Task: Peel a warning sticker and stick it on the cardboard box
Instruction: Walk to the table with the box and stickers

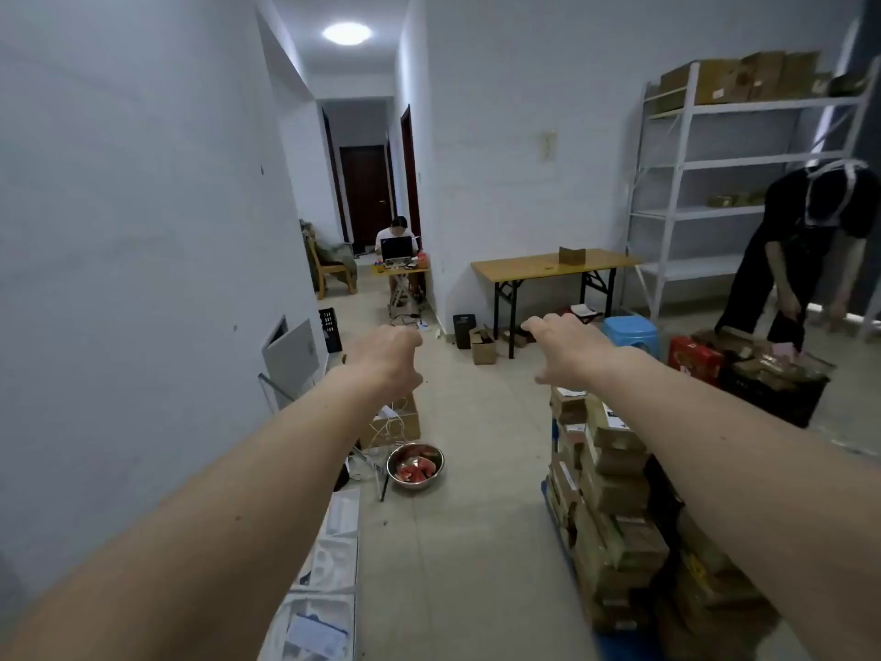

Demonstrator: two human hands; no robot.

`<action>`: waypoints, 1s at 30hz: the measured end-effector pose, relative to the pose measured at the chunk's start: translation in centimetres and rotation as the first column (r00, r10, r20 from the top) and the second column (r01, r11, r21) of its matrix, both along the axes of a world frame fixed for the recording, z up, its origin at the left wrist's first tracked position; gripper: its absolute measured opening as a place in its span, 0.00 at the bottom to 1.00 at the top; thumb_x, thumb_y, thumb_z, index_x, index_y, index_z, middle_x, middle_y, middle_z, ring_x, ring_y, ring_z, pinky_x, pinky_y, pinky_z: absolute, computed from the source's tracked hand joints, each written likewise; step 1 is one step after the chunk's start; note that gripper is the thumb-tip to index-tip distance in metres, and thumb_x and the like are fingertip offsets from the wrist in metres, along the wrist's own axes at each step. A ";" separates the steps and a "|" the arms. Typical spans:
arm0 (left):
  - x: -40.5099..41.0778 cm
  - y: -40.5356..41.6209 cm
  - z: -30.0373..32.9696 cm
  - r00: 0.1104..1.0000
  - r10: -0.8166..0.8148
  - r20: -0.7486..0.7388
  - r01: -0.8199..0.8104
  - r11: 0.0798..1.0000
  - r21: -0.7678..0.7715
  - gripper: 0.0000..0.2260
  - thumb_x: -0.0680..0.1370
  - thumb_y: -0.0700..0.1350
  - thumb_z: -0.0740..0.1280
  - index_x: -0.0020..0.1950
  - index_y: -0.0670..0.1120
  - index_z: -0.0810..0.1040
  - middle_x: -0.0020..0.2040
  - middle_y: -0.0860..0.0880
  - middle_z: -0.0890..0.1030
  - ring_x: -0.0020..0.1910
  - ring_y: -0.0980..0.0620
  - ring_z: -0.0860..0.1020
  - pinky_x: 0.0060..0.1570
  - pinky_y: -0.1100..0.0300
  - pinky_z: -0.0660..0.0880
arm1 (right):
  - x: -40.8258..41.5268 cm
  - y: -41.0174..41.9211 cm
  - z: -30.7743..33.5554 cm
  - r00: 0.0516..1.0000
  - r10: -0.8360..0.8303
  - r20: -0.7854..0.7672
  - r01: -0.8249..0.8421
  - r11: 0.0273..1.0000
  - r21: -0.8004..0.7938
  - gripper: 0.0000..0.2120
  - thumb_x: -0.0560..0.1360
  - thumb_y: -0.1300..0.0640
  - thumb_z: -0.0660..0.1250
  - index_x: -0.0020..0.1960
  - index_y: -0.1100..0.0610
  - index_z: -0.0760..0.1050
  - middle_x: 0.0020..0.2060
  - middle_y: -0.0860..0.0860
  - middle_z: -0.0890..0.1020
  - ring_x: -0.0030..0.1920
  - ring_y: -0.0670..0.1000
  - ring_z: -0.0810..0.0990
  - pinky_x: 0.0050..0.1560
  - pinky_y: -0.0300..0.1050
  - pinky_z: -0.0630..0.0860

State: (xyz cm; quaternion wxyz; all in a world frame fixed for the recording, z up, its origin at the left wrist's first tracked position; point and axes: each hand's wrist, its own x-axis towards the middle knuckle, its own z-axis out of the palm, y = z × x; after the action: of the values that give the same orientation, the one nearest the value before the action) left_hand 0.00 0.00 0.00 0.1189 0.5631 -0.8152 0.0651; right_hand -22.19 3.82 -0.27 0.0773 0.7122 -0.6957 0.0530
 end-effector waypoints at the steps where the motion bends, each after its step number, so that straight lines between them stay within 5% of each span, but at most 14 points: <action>1: -0.5 -0.9 0.0 1.000 0.004 0.008 -0.004 1.000 0.014 0.23 0.74 0.45 0.69 0.68 0.47 0.70 0.63 0.48 0.77 0.62 0.46 0.75 0.55 0.49 0.76 | -0.2 -1.0 -0.1 1.000 -0.005 -0.005 0.005 1.000 0.008 0.30 0.72 0.56 0.70 0.70 0.56 0.62 0.63 0.56 0.73 0.63 0.58 0.70 0.60 0.54 0.72; 15: -10.0 -21.8 1.1 0.995 -0.044 -0.087 0.042 0.999 -0.023 0.22 0.73 0.45 0.69 0.67 0.48 0.71 0.62 0.48 0.78 0.60 0.46 0.76 0.54 0.51 0.76 | -7.6 -21.6 1.3 0.999 0.006 0.053 -0.008 0.999 0.032 0.27 0.72 0.54 0.70 0.68 0.57 0.64 0.63 0.57 0.72 0.64 0.59 0.69 0.62 0.57 0.70; 30: -9.6 -49.3 -0.5 0.994 -0.080 -0.073 0.086 0.993 0.079 0.24 0.72 0.44 0.70 0.68 0.47 0.70 0.63 0.46 0.77 0.61 0.44 0.75 0.57 0.49 0.76 | -7.2 -47.7 -0.1 0.998 -0.050 0.045 0.046 0.995 0.087 0.27 0.71 0.52 0.71 0.66 0.57 0.67 0.63 0.57 0.71 0.64 0.60 0.68 0.63 0.58 0.70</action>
State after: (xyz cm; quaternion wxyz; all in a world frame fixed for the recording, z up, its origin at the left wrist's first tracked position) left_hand -9.60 -49.34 -0.49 0.1266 0.5351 -0.8352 0.0070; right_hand -29.36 -43.84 -0.39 0.0314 0.6967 -0.7157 0.0377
